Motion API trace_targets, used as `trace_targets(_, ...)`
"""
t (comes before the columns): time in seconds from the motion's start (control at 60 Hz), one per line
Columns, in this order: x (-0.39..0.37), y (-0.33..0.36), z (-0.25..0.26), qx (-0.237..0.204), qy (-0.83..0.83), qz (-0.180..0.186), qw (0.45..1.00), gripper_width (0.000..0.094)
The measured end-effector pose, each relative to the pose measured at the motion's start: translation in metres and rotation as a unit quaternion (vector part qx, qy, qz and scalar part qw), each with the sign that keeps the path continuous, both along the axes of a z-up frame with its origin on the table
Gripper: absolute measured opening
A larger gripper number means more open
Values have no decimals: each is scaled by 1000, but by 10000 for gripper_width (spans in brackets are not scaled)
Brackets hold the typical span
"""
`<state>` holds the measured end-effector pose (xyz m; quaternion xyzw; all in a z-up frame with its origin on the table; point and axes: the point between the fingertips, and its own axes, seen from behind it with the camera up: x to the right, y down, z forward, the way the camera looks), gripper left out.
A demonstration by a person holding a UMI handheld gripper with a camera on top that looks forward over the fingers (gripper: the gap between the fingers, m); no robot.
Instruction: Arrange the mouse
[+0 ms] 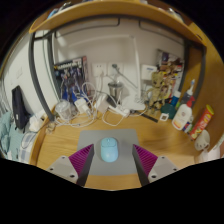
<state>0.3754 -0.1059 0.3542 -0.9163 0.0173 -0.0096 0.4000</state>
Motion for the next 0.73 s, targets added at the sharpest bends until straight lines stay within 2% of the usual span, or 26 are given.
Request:
trace_targets(0.2,15,-94,93,62,-8,-43,997,748)
trace_targets(0.3,12,-143,117,77,-3,-45,996,747)
trace_targets(0.517,-1,-216,139,87,-22,-21,996,748)
trace_targets(0.733,5,-233,138,89,-18,-14,996,757)
